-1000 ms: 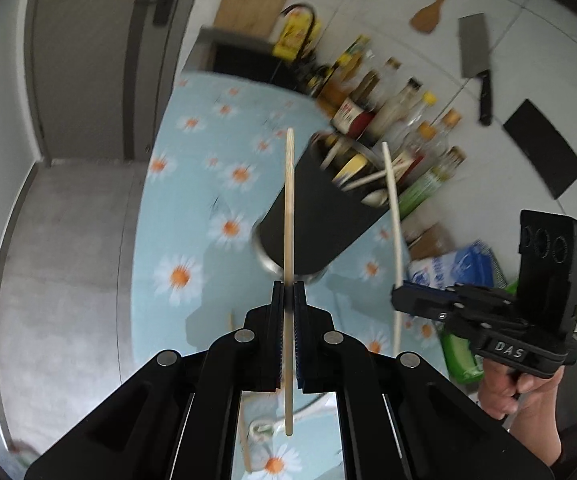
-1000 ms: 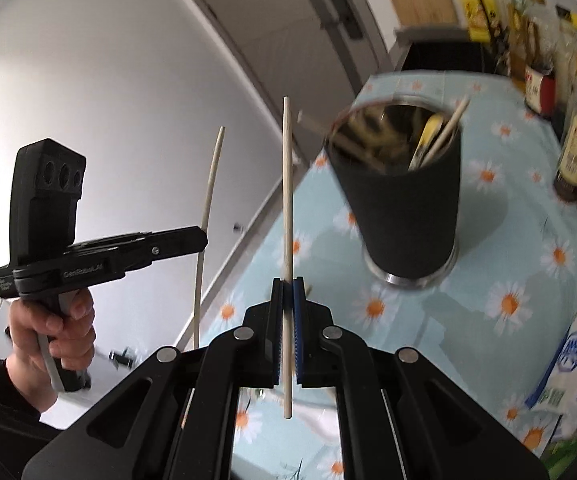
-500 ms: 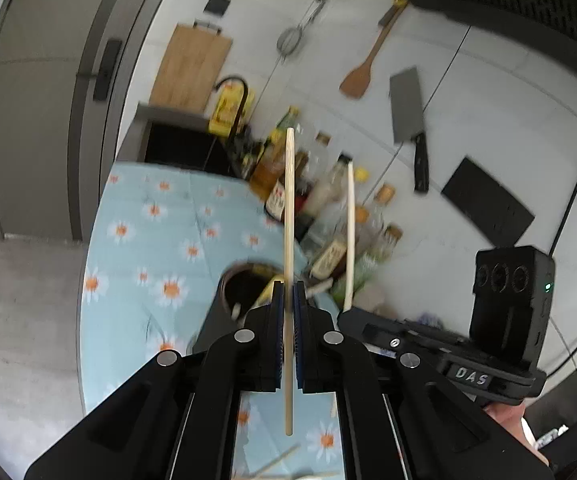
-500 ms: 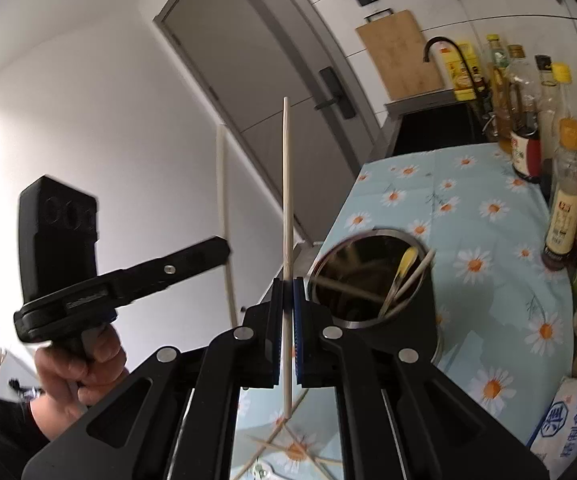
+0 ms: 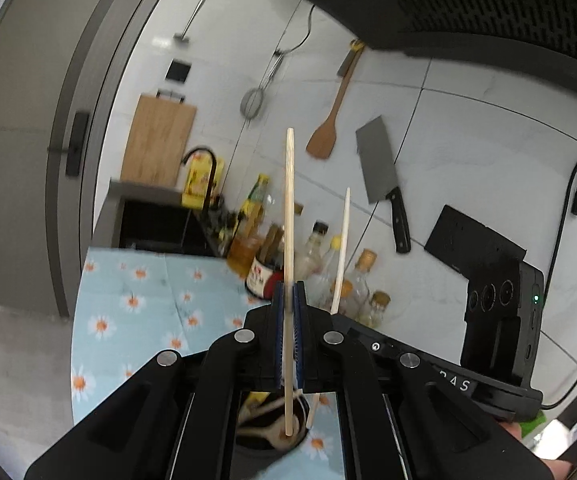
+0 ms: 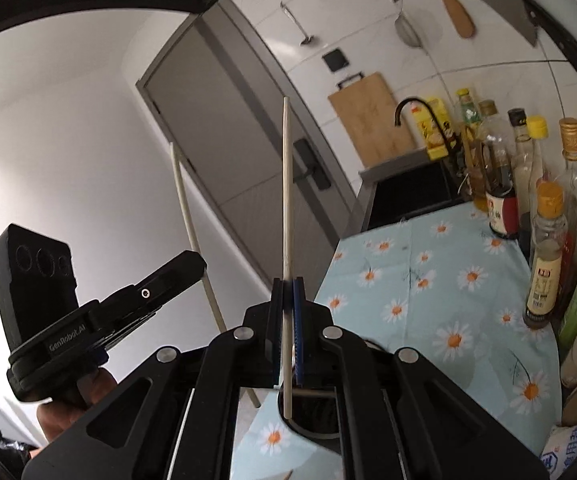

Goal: Organize utensils
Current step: 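Lower the chopstick into the black holder and open the left gripper while the right gripper dips its chopstick in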

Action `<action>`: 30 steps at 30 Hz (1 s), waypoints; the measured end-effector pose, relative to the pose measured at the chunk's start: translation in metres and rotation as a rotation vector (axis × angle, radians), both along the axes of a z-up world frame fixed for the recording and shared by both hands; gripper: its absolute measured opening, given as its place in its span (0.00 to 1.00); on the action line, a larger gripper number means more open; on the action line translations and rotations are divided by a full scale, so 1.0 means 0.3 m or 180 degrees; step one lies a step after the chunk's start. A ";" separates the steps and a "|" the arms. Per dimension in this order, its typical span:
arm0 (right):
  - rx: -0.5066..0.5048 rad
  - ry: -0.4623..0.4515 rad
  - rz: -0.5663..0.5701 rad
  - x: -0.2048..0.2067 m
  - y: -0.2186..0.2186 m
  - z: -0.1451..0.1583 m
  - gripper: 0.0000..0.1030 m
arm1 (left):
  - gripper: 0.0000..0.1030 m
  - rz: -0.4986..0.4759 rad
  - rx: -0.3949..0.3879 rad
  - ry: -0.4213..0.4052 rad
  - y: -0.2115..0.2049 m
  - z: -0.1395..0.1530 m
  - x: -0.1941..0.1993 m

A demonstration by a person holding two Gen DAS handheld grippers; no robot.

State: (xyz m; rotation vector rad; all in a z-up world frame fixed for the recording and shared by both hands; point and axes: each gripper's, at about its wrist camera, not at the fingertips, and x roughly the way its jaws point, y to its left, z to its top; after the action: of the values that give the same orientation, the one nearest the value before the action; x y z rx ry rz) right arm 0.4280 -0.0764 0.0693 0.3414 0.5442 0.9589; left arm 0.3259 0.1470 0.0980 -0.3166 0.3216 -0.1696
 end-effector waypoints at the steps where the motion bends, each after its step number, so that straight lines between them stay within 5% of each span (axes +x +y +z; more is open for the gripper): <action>1: -0.0039 -0.0101 -0.0119 -0.002 0.002 -0.002 0.06 | 0.04 0.0027 0.0020 -0.0050 -0.004 -0.007 0.009; 4: -0.0093 -0.0291 -0.0353 -0.005 0.011 -0.028 0.06 | 0.04 0.0122 0.0168 -0.0144 -0.019 -0.031 0.024; 30: -0.0380 -0.0116 -0.0507 -0.019 0.088 -0.233 0.06 | 0.04 0.0093 0.0461 -0.0028 -0.041 -0.244 0.058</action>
State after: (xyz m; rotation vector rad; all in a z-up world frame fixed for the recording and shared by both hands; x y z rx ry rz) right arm 0.4223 -0.0499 -0.0007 0.2558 0.5304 0.7740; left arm 0.3433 0.1347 0.0248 -0.1771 0.3186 -0.1181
